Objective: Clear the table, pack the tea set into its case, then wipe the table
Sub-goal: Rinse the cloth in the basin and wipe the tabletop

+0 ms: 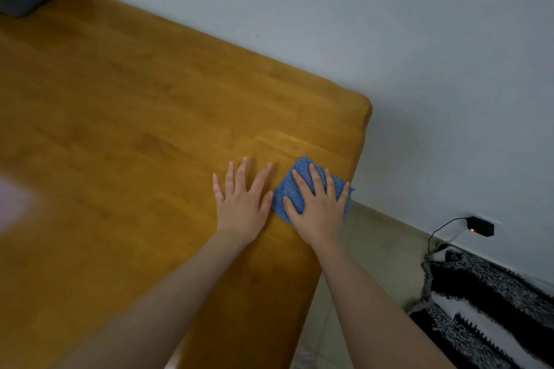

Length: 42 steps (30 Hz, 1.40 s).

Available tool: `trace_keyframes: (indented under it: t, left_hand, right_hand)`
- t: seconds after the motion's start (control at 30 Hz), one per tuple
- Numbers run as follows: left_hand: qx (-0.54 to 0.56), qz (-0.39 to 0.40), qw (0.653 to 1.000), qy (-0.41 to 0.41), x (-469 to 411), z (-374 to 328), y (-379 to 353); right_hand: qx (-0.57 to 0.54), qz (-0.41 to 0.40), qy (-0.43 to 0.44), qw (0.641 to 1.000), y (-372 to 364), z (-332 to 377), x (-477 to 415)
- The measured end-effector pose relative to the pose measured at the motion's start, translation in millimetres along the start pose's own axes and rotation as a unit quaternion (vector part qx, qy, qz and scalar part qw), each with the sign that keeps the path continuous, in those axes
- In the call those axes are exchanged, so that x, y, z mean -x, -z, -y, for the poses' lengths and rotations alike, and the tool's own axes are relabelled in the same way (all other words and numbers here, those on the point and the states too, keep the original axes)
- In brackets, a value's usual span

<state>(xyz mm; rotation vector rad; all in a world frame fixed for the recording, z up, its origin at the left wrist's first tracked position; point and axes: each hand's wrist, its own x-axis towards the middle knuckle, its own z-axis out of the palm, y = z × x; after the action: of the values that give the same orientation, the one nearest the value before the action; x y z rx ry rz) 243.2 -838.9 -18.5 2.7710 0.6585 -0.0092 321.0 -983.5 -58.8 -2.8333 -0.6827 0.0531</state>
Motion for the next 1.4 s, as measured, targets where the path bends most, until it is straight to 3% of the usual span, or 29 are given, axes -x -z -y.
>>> trace_keyframes:
  t: [0.3,0.83,1.4]
  left_hand:
    - [0.003,0.002,0.998,0.056,-54.4,-19.2,-13.7]
    - [0.028,-0.006,0.996,0.079,-122.8,-63.2,-19.1]
    - [0.032,-0.021,0.992,0.124,-79.2,-31.9,-3.0]
  right_hand:
    - [0.012,0.014,0.005,1.000,11.6,-37.8,-87.6]
    - [0.018,0.037,-0.020,0.999,23.7,-81.6,-198.0]
    - [0.064,0.052,-0.034,0.996,23.8,-82.6,-227.6]
